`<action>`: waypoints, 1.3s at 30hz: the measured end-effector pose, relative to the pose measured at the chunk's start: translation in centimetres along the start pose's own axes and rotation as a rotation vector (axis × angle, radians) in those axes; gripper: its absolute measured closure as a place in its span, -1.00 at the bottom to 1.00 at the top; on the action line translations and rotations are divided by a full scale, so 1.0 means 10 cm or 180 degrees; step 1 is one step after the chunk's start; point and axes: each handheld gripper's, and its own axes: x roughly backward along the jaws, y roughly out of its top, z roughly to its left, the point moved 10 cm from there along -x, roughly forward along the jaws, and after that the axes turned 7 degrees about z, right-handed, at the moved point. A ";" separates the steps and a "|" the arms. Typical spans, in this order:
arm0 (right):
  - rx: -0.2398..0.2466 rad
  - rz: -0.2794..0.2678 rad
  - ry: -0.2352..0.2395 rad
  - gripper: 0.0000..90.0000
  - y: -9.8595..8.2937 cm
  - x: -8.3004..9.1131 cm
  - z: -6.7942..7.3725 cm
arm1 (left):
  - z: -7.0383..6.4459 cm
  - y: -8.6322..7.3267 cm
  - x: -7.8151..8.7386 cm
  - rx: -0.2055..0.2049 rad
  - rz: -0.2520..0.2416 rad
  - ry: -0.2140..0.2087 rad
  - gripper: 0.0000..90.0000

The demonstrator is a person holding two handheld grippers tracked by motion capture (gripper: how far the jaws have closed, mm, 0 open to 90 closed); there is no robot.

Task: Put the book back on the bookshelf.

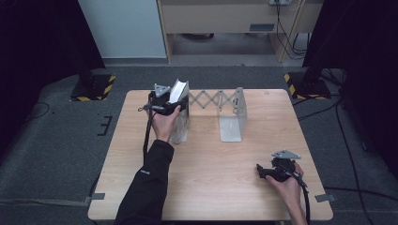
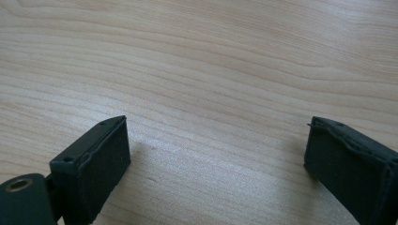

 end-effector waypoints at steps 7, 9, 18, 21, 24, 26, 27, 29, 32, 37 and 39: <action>0.0002 0.0000 -0.0002 -0.83 0.00 0.00 0.00 | 0.00 -0.15 0.18 -0.0063 -0.0129 -0.0258 -0.44; 0.0009 -0.0001 -0.0001 -0.83 0.00 0.00 0.00 | 0.01 -0.22 0.24 -0.0067 -0.0139 -0.0313 -0.44; 0.0007 -0.0002 -0.0001 -0.83 0.00 0.00 0.00 | 0.07 -0.55 0.32 -0.0055 -0.0042 -0.0359 -0.28; 0.0007 -0.0002 -0.0003 -0.83 0.00 0.00 0.00 | 0.06 -0.66 0.30 -0.0059 0.0036 -0.0386 -0.22; 0.0008 -0.0002 -0.0003 -0.83 0.00 0.00 0.00 | 0.08 -0.74 0.27 -0.0081 0.0050 -0.0336 -0.11; 0.0008 -0.0001 -0.0002 -0.83 0.00 0.00 0.00 | 0.10 -0.79 0.25 -0.0061 0.0064 -0.0307 -0.02; 0.0007 -0.0002 -0.0002 -0.83 0.00 0.00 0.00 | 0.10 -0.79 0.24 -0.0032 0.0038 -0.0318 0.00; 0.0009 -0.0002 -0.0001 -0.83 0.00 0.00 0.00 | 0.10 -0.79 0.24 -0.0033 0.0010 -0.0299 0.01; 0.0013 0.0000 0.0002 -0.83 0.00 0.00 0.00 | 0.09 -0.79 0.24 -0.0042 -0.0001 -0.0258 0.03; 0.0008 -0.0002 -0.0001 -0.83 0.00 0.00 0.00 | 0.08 -0.79 0.24 0.0012 -0.0001 -0.0205 0.03; 0.0009 -0.0001 -0.0003 -0.83 0.00 0.00 0.00 | 0.04 -0.79 0.23 0.0002 -0.0001 -0.0209 0.03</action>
